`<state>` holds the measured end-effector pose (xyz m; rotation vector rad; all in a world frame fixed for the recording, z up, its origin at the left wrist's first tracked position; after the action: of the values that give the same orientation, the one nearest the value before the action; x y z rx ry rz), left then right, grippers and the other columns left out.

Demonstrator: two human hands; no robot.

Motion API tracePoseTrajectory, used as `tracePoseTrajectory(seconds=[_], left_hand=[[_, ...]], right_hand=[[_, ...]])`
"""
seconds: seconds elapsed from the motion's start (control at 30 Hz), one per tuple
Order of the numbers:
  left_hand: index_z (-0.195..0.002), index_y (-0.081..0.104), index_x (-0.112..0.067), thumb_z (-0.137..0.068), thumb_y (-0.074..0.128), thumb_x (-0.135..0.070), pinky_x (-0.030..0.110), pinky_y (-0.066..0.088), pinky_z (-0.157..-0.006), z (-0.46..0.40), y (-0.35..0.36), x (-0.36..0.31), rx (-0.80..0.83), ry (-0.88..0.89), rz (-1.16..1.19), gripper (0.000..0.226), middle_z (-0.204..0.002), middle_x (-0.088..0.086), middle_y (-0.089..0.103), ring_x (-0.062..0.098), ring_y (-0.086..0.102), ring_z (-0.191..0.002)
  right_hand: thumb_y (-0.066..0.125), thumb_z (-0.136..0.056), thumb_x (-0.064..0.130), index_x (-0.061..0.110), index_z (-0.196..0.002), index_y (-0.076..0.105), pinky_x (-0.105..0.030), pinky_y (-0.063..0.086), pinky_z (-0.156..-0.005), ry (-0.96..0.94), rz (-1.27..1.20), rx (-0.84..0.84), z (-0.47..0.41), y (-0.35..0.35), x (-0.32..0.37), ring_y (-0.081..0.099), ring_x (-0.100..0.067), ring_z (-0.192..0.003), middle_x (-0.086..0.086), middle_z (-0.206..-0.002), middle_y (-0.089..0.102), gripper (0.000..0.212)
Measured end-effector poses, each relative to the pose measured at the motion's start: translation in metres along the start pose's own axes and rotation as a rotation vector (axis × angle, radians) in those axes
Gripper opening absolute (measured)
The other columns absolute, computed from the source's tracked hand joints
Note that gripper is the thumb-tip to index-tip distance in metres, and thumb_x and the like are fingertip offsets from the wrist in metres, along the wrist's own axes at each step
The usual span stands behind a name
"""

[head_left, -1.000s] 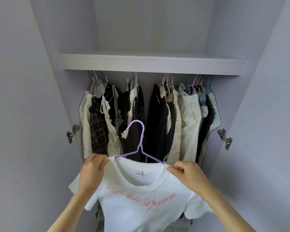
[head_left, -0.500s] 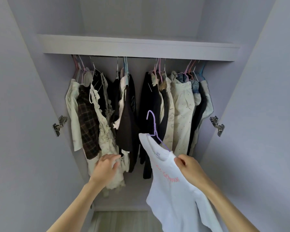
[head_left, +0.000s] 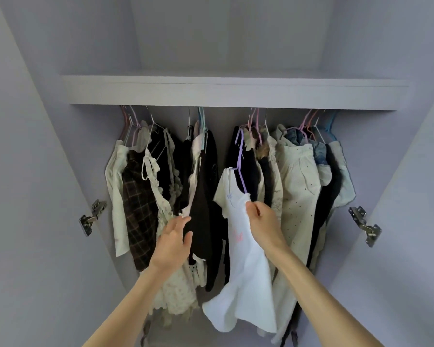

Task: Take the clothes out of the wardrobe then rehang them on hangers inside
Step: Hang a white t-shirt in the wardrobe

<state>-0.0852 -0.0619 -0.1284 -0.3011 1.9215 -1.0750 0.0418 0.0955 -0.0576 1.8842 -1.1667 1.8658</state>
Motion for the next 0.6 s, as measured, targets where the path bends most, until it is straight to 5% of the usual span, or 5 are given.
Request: tracePoseTrajectory(seconds=[0.3,0.6], left_hand=[[-0.141,0.034,-0.014,-0.097,0.045,-0.023,0.041,0.028,-0.111,-0.120,-0.004,-0.025,-0.125,0.025,-0.108,0.046,-0.151,0.010,0.022,0.027,0.023,-0.138],[-0.149,0.005,-0.016,-0.090,0.053,-0.044,0.038,0.023,-0.112,-0.174,0.012,-0.021,-0.131,-0.054,-0.101,0.081,-0.155,0.009,0.008,0.025,0.012,-0.142]], right_hand=[[0.037,-0.099,0.017,0.016,-0.061,0.031,-0.012,0.029,-0.042,-0.110,-0.043,-0.023,-0.127,0.034,0.016,0.028,-0.007,-0.049,0.004,-0.058,0.033,0.038],[0.039,-0.099,0.017,0.015,-0.065,0.038,-0.017,0.032,-0.047,-0.240,-0.059,-0.080,-0.200,0.061,0.016,0.035,-0.010,-0.049,0.001,-0.057,0.040,0.034]])
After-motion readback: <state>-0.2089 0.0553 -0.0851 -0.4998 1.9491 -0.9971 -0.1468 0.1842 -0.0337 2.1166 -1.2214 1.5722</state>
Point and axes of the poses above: each hand's wrist, its own z-axis away from the middle knuckle, its own y-axis out of the palm, x = y × z, the point moved 1 cm from there along -z, towards the middle knuckle
